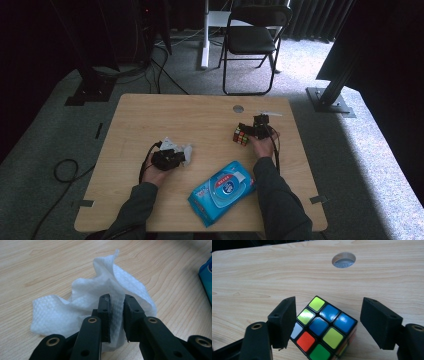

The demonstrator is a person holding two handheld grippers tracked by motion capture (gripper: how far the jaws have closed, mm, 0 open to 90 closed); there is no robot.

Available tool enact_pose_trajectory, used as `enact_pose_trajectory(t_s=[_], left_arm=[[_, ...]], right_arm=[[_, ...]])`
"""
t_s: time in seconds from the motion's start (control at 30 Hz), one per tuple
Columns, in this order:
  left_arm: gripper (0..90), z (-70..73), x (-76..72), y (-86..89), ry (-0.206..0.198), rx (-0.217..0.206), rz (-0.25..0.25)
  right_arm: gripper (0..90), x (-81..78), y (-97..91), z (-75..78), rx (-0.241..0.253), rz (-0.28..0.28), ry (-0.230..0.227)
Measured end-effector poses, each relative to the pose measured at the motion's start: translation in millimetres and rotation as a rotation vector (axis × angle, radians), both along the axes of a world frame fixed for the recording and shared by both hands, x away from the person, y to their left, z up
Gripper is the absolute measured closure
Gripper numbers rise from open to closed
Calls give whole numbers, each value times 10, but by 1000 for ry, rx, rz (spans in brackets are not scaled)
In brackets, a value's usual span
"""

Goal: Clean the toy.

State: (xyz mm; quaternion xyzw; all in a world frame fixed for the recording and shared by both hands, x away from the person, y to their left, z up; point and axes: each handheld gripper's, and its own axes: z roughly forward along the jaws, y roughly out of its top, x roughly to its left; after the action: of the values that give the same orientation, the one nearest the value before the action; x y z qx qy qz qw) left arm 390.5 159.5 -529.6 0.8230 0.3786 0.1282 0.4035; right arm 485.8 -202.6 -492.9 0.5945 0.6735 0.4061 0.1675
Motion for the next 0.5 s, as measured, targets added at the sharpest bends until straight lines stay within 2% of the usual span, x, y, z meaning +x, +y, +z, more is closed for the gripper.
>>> enact_pose_trajectory(t_s=[0.13,0.17,0.27,0.3,0.37,0.5], left_arm=[[775,2,-2,-4,1,0,0],[775,1,-2,-4,1,0,0],[774,-4,1,-8,2,-1,-1],[774,-5,3,-10,1,1,-2],[774,-8,2,-17,2,4,-4],[772,-4,0,-16,2,3,-4]], right_arm=[[303,-31,-82,19,4,45,-29],[289,-42,-108,20,-4,74,-43],[246,-77,-131,12,-70,182,-61],[240,-85,-132,7,-90,202,-63],[224,-104,-133,3,-125,228,-81],[222,-102,-141,1,-132,260,-96]])
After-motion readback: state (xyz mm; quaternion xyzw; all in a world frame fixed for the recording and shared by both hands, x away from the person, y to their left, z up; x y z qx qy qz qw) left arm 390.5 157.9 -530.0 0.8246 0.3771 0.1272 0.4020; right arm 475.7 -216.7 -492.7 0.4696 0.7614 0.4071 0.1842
